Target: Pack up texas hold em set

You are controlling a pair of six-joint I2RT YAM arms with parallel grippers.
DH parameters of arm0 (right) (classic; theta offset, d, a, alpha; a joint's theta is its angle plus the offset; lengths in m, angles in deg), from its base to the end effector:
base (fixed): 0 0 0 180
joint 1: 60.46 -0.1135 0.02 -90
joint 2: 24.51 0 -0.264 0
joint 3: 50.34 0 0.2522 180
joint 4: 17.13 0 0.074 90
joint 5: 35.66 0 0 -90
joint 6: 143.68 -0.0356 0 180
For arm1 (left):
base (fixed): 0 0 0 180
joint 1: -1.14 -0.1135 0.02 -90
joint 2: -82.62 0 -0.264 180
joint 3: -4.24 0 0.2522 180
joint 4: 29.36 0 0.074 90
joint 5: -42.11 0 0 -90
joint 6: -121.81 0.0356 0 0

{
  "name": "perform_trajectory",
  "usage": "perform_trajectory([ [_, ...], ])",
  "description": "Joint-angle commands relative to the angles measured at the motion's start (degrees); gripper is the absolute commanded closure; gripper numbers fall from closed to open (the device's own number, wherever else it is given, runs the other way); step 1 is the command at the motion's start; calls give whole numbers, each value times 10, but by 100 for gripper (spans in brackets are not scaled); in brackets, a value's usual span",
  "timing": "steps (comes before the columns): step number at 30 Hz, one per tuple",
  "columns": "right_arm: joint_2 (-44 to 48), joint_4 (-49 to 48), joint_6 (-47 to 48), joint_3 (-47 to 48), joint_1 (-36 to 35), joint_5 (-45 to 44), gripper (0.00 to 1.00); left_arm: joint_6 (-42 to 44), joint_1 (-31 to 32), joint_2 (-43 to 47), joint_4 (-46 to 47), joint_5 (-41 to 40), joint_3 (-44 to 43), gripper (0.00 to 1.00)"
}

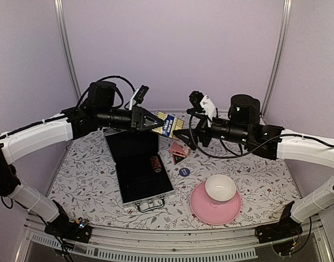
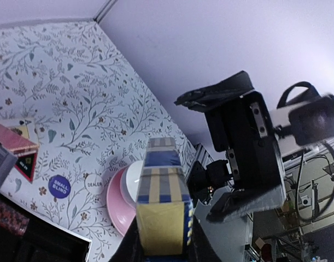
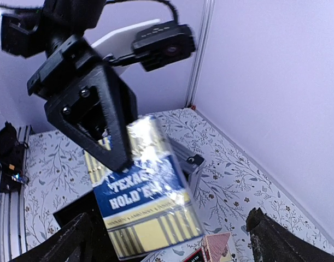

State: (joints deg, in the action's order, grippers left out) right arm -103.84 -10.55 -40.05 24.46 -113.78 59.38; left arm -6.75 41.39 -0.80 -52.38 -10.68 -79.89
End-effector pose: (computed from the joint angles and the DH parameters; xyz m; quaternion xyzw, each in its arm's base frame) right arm 0.1946 0.2665 0.3319 -0.4488 0.6281 0.2474 0.5855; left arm 0.2430 -0.2339 0.3400 0.1893 0.7844 -0.5398 0.2396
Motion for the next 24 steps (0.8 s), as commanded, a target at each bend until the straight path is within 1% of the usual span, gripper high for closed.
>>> perform_trajectory([
  [1, 39, -105, -154, -39, 96, 166, 1, 31, -12, 60, 167, -50, 41, 100],
  [3, 32, -164, -229, -52, 132, 232, 1, 32, -19, 73, 215, -60, 67, 100],
  [4, 23, -195, -282, -54, 143, 263, 1, 32, -21, 78, 239, -61, 78, 100],
  [7, -17, -282, -397, -45, 156, 339, 0, 31, -25, 85, 293, -51, 102, 100],
  [12, -85, -400, -512, -15, 155, 435, 7, 23, -26, 86, 346, -35, 121, 100],
  [14, -99, -413, -531, -7, 151, 447, 8, 20, -25, 85, 357, -27, 124, 100],
  [18, -121, -411, -535, 11, 140, 451, 11, 12, -26, 83, 384, -3, 132, 100],
  [24, -144, -409, -543, 41, 124, 453, 20, 13, -25, 82, 379, 15, 132, 100],
])
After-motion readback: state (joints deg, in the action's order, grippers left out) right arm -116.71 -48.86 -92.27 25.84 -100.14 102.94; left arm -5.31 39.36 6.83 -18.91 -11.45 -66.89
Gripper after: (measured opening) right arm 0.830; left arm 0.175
